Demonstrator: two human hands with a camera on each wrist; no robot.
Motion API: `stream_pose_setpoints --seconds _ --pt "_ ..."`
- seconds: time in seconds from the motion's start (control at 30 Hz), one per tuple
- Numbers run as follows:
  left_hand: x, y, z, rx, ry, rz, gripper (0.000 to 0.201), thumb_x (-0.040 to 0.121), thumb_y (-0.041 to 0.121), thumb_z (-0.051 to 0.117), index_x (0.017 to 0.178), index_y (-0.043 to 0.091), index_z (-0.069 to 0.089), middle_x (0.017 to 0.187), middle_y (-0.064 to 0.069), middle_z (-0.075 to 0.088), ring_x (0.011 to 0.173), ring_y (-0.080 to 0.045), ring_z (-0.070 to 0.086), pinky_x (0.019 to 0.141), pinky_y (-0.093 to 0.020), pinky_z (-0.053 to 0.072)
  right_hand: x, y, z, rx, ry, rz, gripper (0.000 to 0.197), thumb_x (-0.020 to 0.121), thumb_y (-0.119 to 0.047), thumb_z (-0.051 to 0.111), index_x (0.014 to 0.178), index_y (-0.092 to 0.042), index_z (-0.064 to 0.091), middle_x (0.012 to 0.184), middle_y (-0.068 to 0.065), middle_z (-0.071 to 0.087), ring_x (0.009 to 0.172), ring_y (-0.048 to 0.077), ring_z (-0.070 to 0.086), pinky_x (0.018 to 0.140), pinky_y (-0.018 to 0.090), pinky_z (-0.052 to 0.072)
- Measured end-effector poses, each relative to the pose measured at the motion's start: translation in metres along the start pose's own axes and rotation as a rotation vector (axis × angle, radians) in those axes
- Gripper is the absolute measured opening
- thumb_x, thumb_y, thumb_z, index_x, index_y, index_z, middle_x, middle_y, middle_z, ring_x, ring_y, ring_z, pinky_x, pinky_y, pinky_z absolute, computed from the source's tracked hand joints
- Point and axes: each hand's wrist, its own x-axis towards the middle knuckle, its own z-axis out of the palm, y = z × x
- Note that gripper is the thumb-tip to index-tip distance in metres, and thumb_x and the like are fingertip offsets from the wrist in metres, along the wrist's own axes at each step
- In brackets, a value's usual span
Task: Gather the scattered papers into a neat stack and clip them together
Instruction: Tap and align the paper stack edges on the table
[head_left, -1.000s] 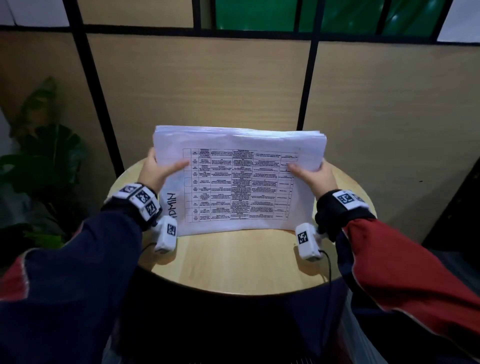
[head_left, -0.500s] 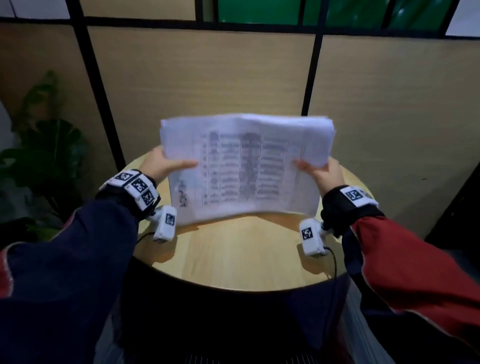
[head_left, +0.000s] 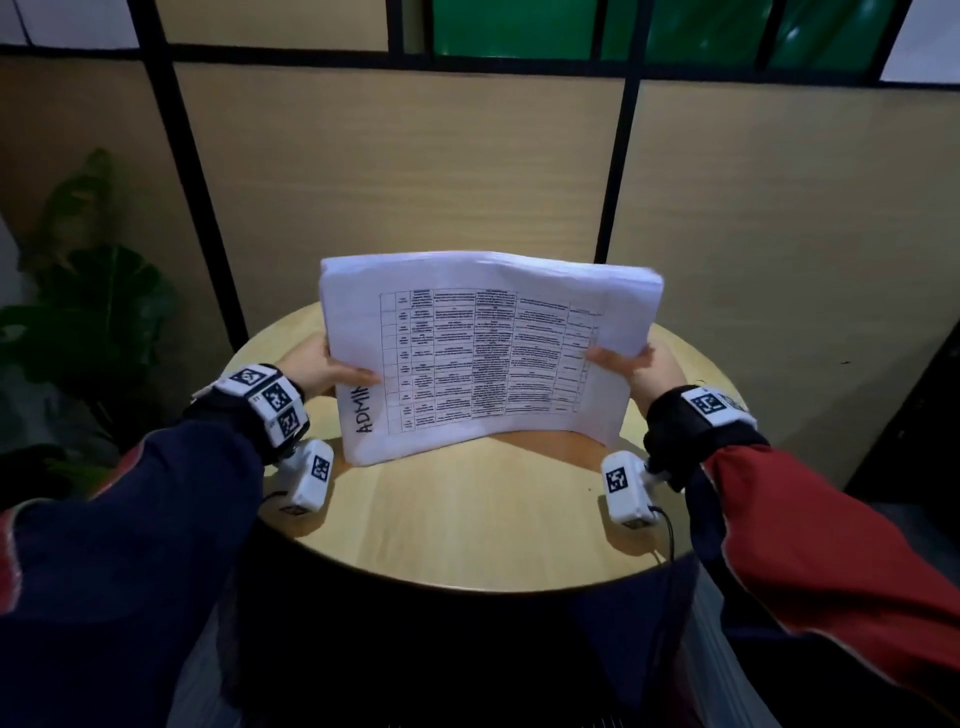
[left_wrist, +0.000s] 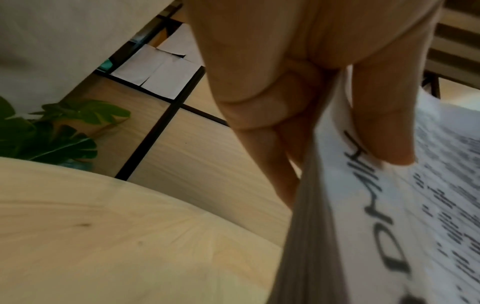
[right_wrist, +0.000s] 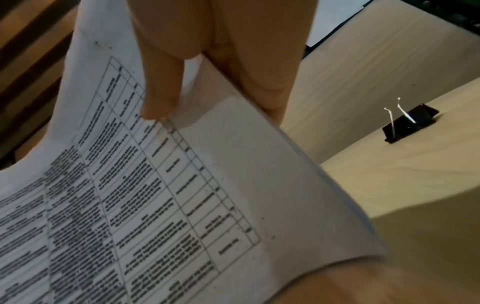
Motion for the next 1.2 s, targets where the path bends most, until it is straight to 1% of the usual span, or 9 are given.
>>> stream_pose_setpoints --seconds 0.13,0.27,0.4,0.5,0.6,0.73,0.87,1.0,1.2 --pt "0.005 0.016 -0.012 0.024 0.144 0.079 0.083 0.036 0.034 0.086 0.110 0.018 0.055 0.116 -0.006 0.061 0.122 -0.028 0.052 0.083 -0.029 0.055 0.011 -0.020 0.002 -0.072 0.132 -0.127 0.023 0.073 -0.006 0.075 0.068 -0.024 0.062 0.074 -0.004 0.069 0.069 0.010 0.059 0.075 0.034 0.046" --pt "0.003 0.063 -0.029 0.229 0.461 0.283 0.135 0.040 0.056 0.080 0.147 0.029 0.001 0.158 -0.009 0.000 0.145 -0.019 0.007 0.116 -0.038 0.012 0.022 -0.062 0.009 -0.144 0.091 -0.369 0.032 0.074 0.001 0.073 0.064 -0.026 0.059 0.046 -0.025 0.058 0.048 -0.013 0.046 0.064 0.020 0.043" --pt "0.005 0.113 -0.009 0.623 0.239 0.509 0.125 0.048 0.037 0.088 0.147 0.024 0.013 0.156 -0.006 0.013 0.144 -0.019 0.014 0.119 -0.039 0.013 0.015 -0.108 0.028 -0.264 -0.065 -0.552 0.031 0.075 -0.002 0.073 0.063 -0.028 0.060 0.048 -0.029 0.055 0.053 -0.015 0.045 0.058 0.011 0.041" --pt "0.010 0.124 0.004 0.646 0.163 0.450 0.072 0.064 0.015 0.081 0.128 0.022 0.050 0.118 0.012 0.059 0.107 -0.002 0.054 0.098 -0.028 0.040 0.011 -0.122 0.038 -0.343 -0.145 -0.625 0.010 0.072 -0.010 0.073 0.069 -0.017 0.066 0.055 -0.027 0.057 0.062 -0.009 0.047 0.066 0.018 0.043" --pt "0.016 0.113 0.007 0.568 0.130 0.391 0.028 0.074 0.008 0.073 0.056 0.026 0.062 0.039 0.021 0.050 0.039 0.006 0.043 0.048 -0.013 0.035 0.007 -0.117 0.041 -0.418 0.035 -0.759 0.009 0.071 -0.031 0.064 0.078 -0.028 0.069 0.072 -0.020 0.065 0.072 -0.003 0.051 0.069 0.024 0.042" --pt "0.012 0.096 0.007 0.288 0.203 0.377 0.027 0.072 0.007 0.075 0.056 0.017 0.057 0.040 0.015 0.048 0.040 0.002 0.038 0.045 -0.017 0.030 0.006 -0.087 0.028 -0.362 0.535 -0.536 0.087 0.070 -0.027 0.074 0.144 -0.016 0.029 0.147 0.015 0.032 0.137 0.025 0.029 0.113 0.033 0.024" --pt "0.003 0.086 0.016 -0.078 0.177 0.336 0.022 0.061 0.011 0.081 0.059 0.015 0.059 0.047 0.011 0.059 0.046 -0.003 0.053 0.052 -0.020 0.043 0.000 -0.058 0.040 0.095 0.124 -0.203 0.113 0.051 -0.051 0.085 0.142 -0.014 0.030 0.135 0.009 0.052 0.124 0.020 0.050 0.108 0.042 0.038" --pt "0.002 0.083 0.032 -0.146 0.121 0.280 0.057 0.039 0.048 0.087 0.070 0.013 0.054 0.071 -0.008 0.058 0.071 -0.023 0.053 0.071 -0.042 0.048 0.000 -0.073 0.050 0.164 0.033 -0.228 0.055 0.056 -0.040 0.084 0.098 -0.009 0.066 0.087 -0.004 0.072 0.083 0.012 0.068 0.097 0.042 0.050" --pt "-0.003 0.083 0.044 -0.214 0.221 0.323 0.034 0.063 0.025 0.077 0.092 0.022 0.060 0.098 -0.007 0.066 0.104 -0.036 0.062 0.096 -0.056 0.046 0.004 -0.092 0.051 0.009 0.020 -0.410 0.017 0.083 -0.015 0.067 0.095 -0.025 0.059 0.090 -0.011 0.065 0.073 -0.011 0.064 0.072 0.013 0.053"
